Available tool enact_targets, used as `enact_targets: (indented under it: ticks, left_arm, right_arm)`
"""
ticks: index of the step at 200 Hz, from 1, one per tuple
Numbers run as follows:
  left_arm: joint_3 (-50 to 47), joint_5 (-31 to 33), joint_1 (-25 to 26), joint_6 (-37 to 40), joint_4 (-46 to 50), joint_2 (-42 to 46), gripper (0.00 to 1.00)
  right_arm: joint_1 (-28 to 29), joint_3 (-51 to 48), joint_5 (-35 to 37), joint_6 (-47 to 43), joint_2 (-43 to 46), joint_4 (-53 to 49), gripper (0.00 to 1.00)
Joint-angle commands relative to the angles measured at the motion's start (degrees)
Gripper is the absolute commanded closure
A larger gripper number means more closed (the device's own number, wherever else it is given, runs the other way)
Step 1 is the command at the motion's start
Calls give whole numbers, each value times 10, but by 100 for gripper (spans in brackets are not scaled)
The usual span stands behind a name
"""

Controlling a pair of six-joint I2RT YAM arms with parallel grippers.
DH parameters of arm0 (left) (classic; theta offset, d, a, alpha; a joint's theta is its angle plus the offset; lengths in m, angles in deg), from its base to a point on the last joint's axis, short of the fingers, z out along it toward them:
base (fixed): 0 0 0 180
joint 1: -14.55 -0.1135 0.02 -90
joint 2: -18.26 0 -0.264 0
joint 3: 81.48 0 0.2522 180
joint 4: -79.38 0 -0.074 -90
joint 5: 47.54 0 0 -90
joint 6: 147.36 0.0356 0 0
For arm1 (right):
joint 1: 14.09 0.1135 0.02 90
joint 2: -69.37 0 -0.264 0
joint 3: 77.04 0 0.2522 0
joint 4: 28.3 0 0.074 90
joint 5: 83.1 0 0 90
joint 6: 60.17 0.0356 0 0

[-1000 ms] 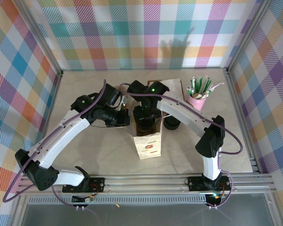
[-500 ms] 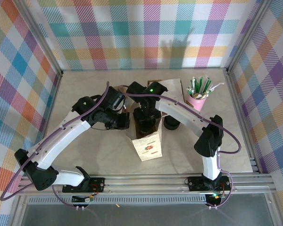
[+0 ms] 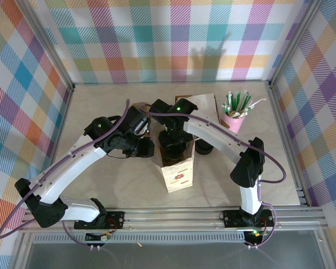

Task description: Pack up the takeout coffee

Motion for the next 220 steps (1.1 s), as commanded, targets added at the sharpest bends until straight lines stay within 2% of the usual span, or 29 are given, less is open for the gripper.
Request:
enact_targets:
  ticks: [1,65,108,220]
  left_arm:
    - [13,-4,4,0,8,-6,76]
    - [12,-15,5,7,6,-14,88]
    - [15,-16,6,8,5,-19,100]
    - [33,7,22,11,11,-20,100]
  right_arm:
    - [4,2,14,-12,0,3,79]
    - [-5,-5,17,-18,-12,38,78]
    - [-9,10,18,-22,-32,34,78]
    - [-15,6,5,-53,-57,37,75]
